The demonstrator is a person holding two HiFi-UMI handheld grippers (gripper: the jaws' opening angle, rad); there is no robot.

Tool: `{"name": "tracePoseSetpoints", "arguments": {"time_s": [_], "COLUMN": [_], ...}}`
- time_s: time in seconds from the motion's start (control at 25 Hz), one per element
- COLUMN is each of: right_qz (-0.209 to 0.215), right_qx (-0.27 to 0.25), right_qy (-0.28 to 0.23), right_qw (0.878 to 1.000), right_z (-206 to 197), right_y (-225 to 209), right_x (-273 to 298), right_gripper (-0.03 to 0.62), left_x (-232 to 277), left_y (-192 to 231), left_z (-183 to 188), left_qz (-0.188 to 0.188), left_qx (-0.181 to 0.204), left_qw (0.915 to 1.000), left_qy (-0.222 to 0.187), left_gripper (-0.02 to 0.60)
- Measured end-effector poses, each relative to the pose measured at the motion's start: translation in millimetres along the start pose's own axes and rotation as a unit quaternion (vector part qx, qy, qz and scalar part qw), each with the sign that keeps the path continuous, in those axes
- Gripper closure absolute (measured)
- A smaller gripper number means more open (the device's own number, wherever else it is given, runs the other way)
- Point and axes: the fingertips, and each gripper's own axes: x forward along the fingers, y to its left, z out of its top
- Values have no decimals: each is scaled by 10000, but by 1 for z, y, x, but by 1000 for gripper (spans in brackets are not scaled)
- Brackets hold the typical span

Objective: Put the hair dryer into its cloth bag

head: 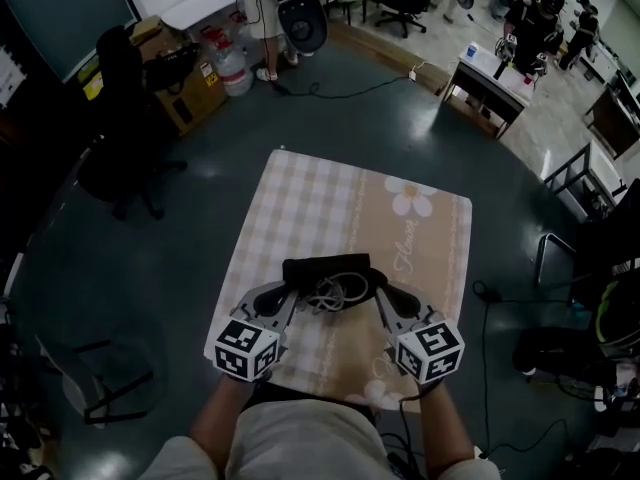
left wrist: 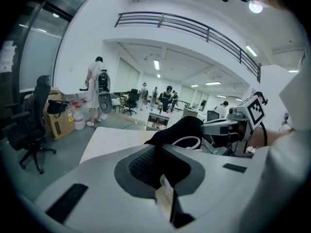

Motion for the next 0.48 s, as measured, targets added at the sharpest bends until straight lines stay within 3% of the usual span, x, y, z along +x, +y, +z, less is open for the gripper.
{"name": "tracePoseSetpoints", "arguments": {"time_s": [0.48], "right_qz": [-196], "right_qx": [-395], "right_qy": [-233], "right_qw": [9988], "right_z": [35], "right_y": [3], "right_x": [-4], "right_gripper": [574], "left_x": [-4], "left_y": [4], "left_z": [42], "left_qz": [274], "left_qx": [286], "left_qw": [9990], "left_qy": [-192], "left_gripper": [561]}}
